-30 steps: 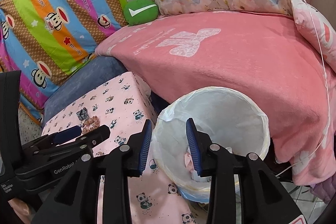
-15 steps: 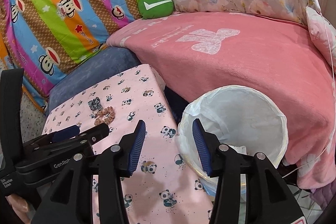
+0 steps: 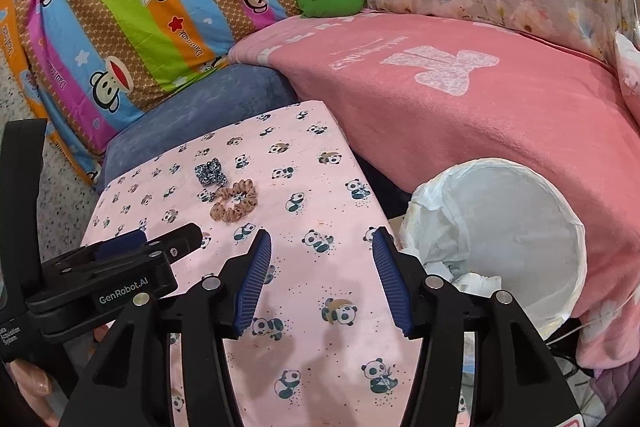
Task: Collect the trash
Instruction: 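Move both open tools back toward the two scrunchies on the table, then grasp the leopard-print scrunchie with the left tool while the right tool grasps the brown scrunchie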
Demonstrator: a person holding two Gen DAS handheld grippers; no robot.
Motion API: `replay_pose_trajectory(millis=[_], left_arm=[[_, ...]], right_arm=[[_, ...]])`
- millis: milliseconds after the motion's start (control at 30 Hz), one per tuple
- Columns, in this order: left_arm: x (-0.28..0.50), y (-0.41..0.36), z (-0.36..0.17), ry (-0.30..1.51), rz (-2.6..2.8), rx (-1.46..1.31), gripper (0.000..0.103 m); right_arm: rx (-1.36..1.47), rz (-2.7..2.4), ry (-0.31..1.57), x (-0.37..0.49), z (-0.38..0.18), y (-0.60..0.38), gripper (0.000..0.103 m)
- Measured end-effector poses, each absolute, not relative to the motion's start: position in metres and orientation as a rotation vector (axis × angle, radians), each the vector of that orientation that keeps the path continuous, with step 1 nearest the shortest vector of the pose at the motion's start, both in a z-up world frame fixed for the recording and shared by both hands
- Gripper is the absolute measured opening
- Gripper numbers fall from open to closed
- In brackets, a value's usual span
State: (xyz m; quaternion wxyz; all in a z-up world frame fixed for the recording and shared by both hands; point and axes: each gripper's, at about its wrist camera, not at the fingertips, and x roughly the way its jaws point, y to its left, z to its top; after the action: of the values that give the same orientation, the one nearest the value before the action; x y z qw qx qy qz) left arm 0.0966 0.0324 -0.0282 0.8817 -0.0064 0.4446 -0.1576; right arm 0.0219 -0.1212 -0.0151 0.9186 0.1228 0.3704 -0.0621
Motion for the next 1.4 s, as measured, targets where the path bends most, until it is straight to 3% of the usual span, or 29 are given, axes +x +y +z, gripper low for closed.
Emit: replay_pose_trajectory(millis=[667, 1100, 1267, 1333, 1400], left_arm=[[0.173, 0.120, -0.076, 1.015, -0.132, -0.090, 0.076], [0.273, 0.097, -0.087, 1.017, -0.123, -0.075, 0.076], [0.298, 0.082, -0.105, 1.054, -0.148, -0.078, 0.075], [0.303, 0.078, -0.111, 1.056, -0.142, -0.063, 0.075], [0.304, 0.076, -0.116, 1.062, -0.153, -0.069, 0.068]], right_arm=[[0.235, -0.012, 0.901, 0.112, -0.074, -0.060, 0.054], [0.238, 0.022, 0.956, 0.214, -0.113, -0.050, 0.054], [0.256, 0.017, 0.979, 0.232, -0.129, -0.053, 0.049], [0.257, 0.011, 0.995, 0.237, -0.135, -0.053, 0.041], [0.237, 0.009, 0.986, 0.237, -0.135, -0.053, 0.038]])
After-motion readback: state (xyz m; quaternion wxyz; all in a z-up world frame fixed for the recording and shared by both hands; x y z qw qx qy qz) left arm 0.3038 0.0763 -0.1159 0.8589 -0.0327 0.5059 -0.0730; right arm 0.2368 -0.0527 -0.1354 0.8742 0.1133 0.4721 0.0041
